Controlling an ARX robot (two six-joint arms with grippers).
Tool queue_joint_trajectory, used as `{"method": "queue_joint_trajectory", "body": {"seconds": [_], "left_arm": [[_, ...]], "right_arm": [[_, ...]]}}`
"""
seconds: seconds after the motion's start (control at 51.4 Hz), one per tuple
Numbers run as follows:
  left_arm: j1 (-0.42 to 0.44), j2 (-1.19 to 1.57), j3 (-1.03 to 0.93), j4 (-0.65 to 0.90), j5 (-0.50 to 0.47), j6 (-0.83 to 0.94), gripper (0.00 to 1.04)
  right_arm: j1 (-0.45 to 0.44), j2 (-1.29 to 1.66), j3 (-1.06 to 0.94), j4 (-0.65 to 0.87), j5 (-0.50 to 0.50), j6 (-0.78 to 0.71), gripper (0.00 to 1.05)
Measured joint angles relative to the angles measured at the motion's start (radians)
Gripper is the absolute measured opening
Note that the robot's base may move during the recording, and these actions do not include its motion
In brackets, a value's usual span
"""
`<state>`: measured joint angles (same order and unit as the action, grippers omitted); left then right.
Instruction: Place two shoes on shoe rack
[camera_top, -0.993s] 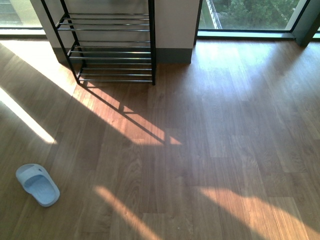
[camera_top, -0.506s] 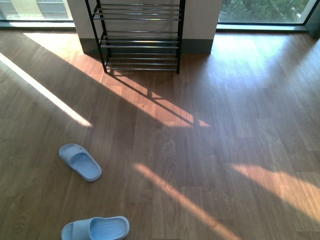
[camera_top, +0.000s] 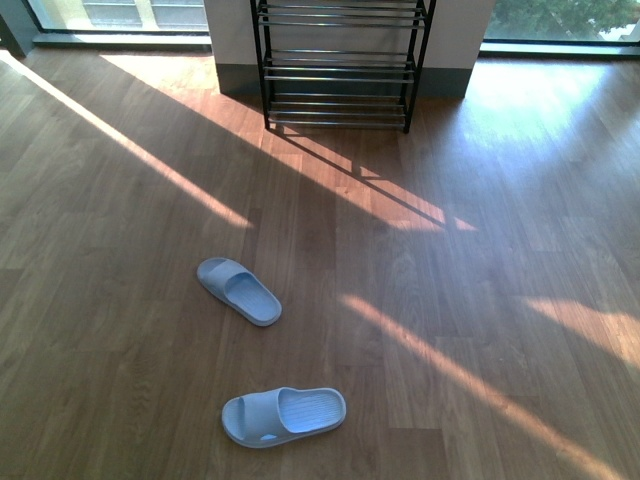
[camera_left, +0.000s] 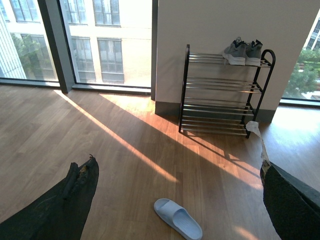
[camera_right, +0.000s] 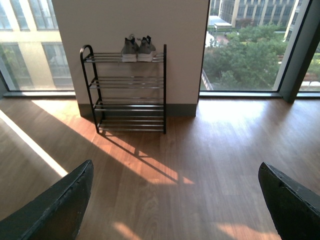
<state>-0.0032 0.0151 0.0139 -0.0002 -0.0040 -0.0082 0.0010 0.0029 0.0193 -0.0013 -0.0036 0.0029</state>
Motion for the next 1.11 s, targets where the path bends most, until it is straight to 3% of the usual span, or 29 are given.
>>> {"method": "queue_joint_trajectory", "body": {"seconds": [1.11], "left_arm": [[0.0, 0.0, 0.0, 0.0, 0.003, 0.0, 0.95]], "right_arm": [[-0.001, -0.001, 0.0, 0.0, 0.003, 0.0, 0.96]]}}
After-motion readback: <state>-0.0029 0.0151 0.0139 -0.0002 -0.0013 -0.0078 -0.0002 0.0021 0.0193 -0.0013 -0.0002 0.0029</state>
